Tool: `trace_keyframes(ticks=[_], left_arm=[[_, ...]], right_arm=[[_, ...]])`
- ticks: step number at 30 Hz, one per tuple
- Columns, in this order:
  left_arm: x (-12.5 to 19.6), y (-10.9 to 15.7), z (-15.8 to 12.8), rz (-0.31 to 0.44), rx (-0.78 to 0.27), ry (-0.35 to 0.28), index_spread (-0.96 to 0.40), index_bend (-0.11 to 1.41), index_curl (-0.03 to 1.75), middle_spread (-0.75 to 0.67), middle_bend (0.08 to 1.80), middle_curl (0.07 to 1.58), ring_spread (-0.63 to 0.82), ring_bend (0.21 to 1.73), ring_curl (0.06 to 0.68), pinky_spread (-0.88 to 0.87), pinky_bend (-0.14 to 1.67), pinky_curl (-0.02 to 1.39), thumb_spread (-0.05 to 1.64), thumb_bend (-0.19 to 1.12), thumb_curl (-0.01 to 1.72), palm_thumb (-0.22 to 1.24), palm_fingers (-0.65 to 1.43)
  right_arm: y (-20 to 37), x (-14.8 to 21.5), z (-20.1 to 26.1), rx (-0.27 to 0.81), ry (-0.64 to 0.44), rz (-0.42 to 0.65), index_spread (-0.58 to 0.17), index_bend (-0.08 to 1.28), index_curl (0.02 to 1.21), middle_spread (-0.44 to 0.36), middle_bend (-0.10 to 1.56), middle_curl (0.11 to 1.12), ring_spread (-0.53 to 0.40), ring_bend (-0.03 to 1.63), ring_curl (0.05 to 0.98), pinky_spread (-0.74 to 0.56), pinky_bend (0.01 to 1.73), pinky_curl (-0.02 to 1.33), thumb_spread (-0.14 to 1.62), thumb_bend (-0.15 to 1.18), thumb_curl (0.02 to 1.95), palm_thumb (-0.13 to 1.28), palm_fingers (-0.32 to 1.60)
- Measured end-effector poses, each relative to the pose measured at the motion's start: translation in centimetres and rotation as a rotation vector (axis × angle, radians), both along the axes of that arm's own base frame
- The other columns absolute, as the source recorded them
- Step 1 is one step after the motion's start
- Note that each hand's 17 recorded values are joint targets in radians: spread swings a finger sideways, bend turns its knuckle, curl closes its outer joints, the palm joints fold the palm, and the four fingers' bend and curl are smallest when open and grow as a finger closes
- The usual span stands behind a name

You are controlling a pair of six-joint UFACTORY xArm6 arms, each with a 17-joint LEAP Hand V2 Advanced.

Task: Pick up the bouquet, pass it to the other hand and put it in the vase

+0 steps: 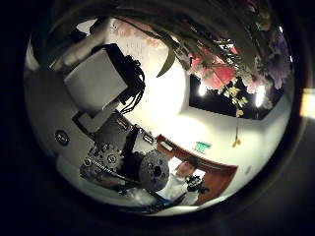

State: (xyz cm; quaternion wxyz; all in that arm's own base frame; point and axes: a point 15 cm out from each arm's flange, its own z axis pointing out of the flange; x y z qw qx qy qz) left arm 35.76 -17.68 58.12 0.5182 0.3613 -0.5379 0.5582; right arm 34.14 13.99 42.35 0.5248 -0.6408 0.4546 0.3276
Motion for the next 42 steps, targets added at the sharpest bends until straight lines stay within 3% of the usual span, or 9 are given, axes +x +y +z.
trace_keyframes(ticks=[4,7,9,11,14,24,31,34,42], left_arm=[[-0.1,0.9,0.9,0.032,0.022,-0.048,-0.52,0.87,0.71,-0.43,1.17,0.85,-0.4,1.49,0.554,-0.42,1.21,0.84,1.02,0.19,0.6,0.98,1.1],[0.3,2.7,2.6,0.087,0.041,-0.107,-0.56,0.9,0.77,-0.45,1.2,0.87,-0.4,1.52,0.567,-0.45,1.23,0.89,1.03,0.19,0.63,0.99,1.06],[0.4,4.0,3.5,0.123,0.058,-0.139,-0.58,0.9,0.79,-0.46,1.21,0.88,-0.4,1.53,0.572,-0.47,1.24,0.91,1.04,0.18,0.64,0.99,1.05],[0.8,5.7,4.2,0.173,0.079,-0.167,-0.6,0.9,0.84,-0.47,1.22,0.89,-0.4,1.54,0.577,-0.48,1.24,0.94,1.05,0.17,0.66,1.0,1.04],[1.1,9.2,6.1,0.272,0.123,-0.235,-0.62,0.89,0.89,-0.47,1.23,0.89,-0.4,1.56,0.579,-0.5,1.24,0.98,1.05,0.16,0.69,1.0,1.02],[0.3,17.6,9.2,0.507,0.261,-0.374,-0.67,0.85,1.02,-0.48,1.25,0.91,-0.39,1.58,0.578,-0.55,1.21,1.08,1.07,0.13,0.75,1.01,1.0],[0.2,20.7,7.6,0.58,0.329,-0.396,-0.69,0.81,1.09,-0.49,1.25,0.91,-0.38,1.58,0.574,-0.57,1.18,1.12,1.08,0.1,0.79,1.02,1.0],[0.5,21.4,6.3,0.587,0.332,-0.376,-0.7,0.79,1.11,-0.49,1.24,0.91,-0.38,1.58,0.572,-0.58,1.17,1.14,1.08,0.1,0.8,1.02,1.01],[0.7,23.2,4.0,0.626,0.345,-0.365,-0.72,0.74,1.18,-0.49,1.23,0.92,-0.38,1.57,0.568,-0.61,1.14,1.17,1.09,0.07,0.83,1.03,1.02]], right_arm=[[-0.5,0.4,-0.6,0.008,0.018,-0.011,-0.261,0.93,0.78,-0.128,1.23,0.65,-0.2,1.34,0.613,-0.32,1.1,0.9,0.97,-0.04,0.89,0.87,0.91],[-0.8,0.2,-1.8,0.021,0.052,-0.022,-0.297,0.66,0.71,-0.136,1.1,0.61,-0.222,1.31,0.581,-0.42,1.13,0.84,1.0,-0.04,0.82,0.83,0.7],[-1.7,0.2,-2.6,0.03,0.074,-0.05,-0.323,0.57,0.67,-0.141,1.04,0.59,-0.235,1.29,0.557,-0.45,1.13,0.8,1.01,-0.03,0.78,0.82,0.66],[-2.3,0.3,-2.8,0.033,0.08,-0.069,-0.35,0.54,0.66,-0.138,0.96,0.57,-0.231,1.25,0.553,-0.38,1.08,0.81,1.01,-0.03,0.74,0.81,0.43],[-3.0,0.7,-3.1,0.037,0.081,-0.085,-0.391,0.52,0.62,-0.127,0.86,0.53,-0.222,1.17,0.508,-0.28,1.01,0.79,1.02,-0.03,0.7,0.81,0.3],[-4.1,1.8,-3.3,0.041,0.094,-0.105,-0.423,0.36,0.49,-0.081,0.59,0.42,-0.08,0.96,0.393,0.16,0.94,0.73,1.02,-0.03,0.59,0.76,0.05],[-4.2,2.3,-3.5,0.045,0.114,-0.107,-0.391,0.23,0.41,0.013,0.42,0.35,0.106,0.76,0.303,0.39,0.87,0.63,1.02,-0.03,0.55,0.75,-0.06],[-3.9,2.5,-3.7,0.042,0.126,-0.105,-0.376,0.17,0.39,0.058,0.35,0.33,0.165,0.69,0.277,0.45,0.82,0.58,1.02,-0.04,0.53,0.71,-0.08],[-3.7,3.1,-4.3,0.025,0.158,-0.132,-0.363,0.13,0.31,0.133,0.23,0.31,0.241,0.57,0.236,0.51,0.71,0.48,1.05,-0.04,0.47,0.6,-0.08]])
